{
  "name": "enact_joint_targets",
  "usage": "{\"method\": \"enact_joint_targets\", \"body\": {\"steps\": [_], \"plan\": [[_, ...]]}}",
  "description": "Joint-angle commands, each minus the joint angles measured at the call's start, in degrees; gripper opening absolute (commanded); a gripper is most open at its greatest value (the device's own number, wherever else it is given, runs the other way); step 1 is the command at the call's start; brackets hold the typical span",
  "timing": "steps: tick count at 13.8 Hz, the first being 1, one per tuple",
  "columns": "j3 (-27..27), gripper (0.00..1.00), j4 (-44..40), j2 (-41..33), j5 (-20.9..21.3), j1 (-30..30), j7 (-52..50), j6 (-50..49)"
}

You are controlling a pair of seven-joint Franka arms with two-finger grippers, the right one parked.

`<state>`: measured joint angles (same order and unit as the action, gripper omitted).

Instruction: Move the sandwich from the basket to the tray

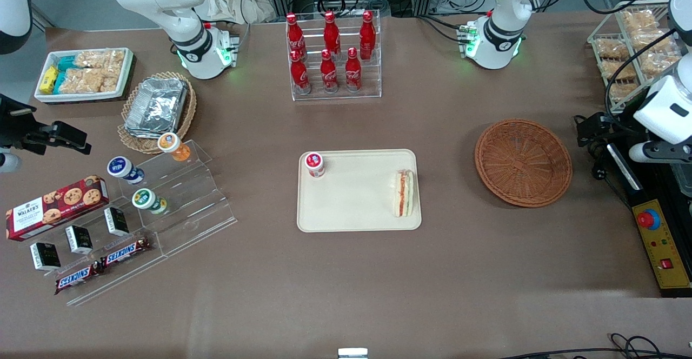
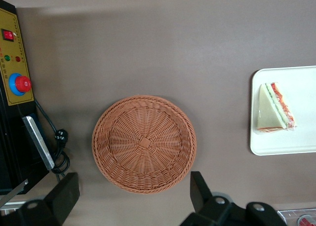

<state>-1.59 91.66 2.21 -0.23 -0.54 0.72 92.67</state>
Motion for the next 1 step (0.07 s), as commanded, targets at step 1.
{"method": "enact_joint_targets", "body": {"steps": [1], "plan": [[0.4, 1.0, -1.4, 0.6, -0.6, -0.3, 0.9, -1.3]]}}
